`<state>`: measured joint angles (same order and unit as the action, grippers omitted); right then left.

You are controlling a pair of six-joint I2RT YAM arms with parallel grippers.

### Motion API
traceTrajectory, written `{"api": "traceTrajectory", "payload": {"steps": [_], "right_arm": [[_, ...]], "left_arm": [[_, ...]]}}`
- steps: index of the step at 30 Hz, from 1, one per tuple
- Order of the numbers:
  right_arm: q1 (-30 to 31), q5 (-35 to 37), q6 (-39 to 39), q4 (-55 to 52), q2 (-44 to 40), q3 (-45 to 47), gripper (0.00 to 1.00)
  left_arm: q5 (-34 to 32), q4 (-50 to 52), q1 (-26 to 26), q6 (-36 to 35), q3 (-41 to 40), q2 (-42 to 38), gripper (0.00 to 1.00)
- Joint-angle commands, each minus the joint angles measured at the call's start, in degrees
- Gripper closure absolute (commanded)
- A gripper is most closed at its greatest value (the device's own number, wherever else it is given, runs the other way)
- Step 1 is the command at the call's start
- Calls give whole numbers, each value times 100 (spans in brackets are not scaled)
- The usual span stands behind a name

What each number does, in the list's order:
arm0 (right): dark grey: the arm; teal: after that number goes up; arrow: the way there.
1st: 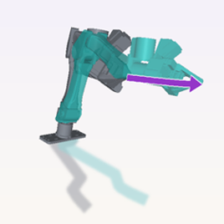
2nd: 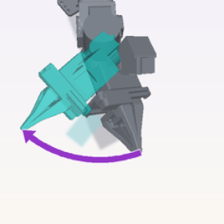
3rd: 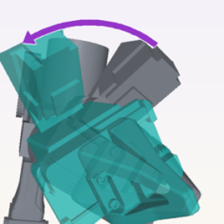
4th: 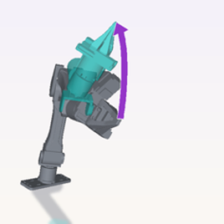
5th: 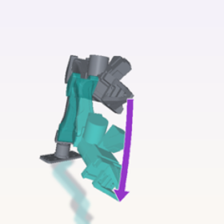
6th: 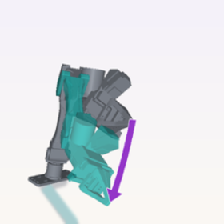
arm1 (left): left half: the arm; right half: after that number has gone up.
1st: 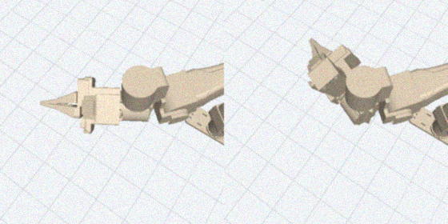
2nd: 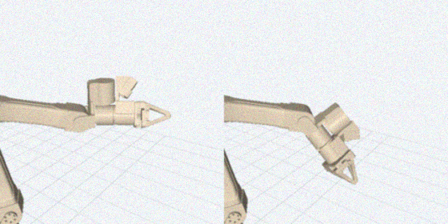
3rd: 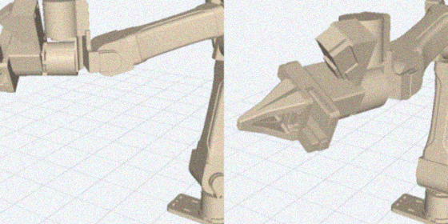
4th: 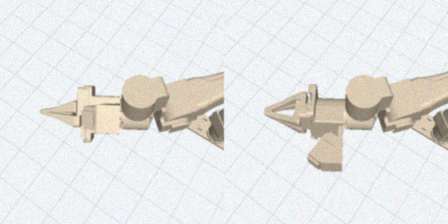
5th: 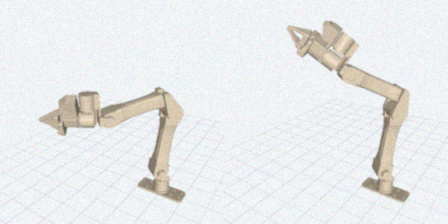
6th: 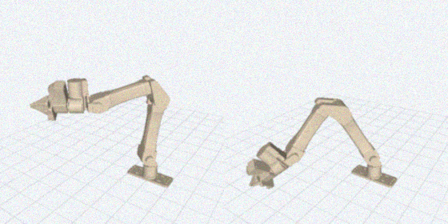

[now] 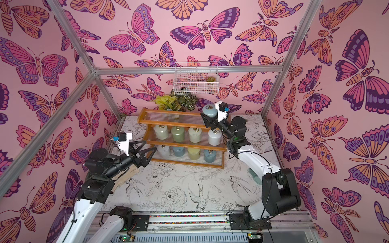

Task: Remove the tea canisters from the shelf
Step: Pick up the tea canister from the shelf.

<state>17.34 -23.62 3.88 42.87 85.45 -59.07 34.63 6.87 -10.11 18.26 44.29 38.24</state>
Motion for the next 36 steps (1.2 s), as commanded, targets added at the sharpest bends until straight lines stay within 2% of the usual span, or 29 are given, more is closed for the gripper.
{"api": "traceTrajectory", "payload": {"steps": [1, 25, 36], "right_arm": [[-62, 183, -89, 387, -128, -93, 30], [28, -299, 60, 481, -620, -208, 30], [711, -475, -400, 148, -1083, -88, 31]], "left_arm": [[-57, -155, -17, -77, -92, -61, 0], [-181, -153, -13, -112, -140, -54, 0], [-466, -150, -15, -130, -157, -65, 0]]}}
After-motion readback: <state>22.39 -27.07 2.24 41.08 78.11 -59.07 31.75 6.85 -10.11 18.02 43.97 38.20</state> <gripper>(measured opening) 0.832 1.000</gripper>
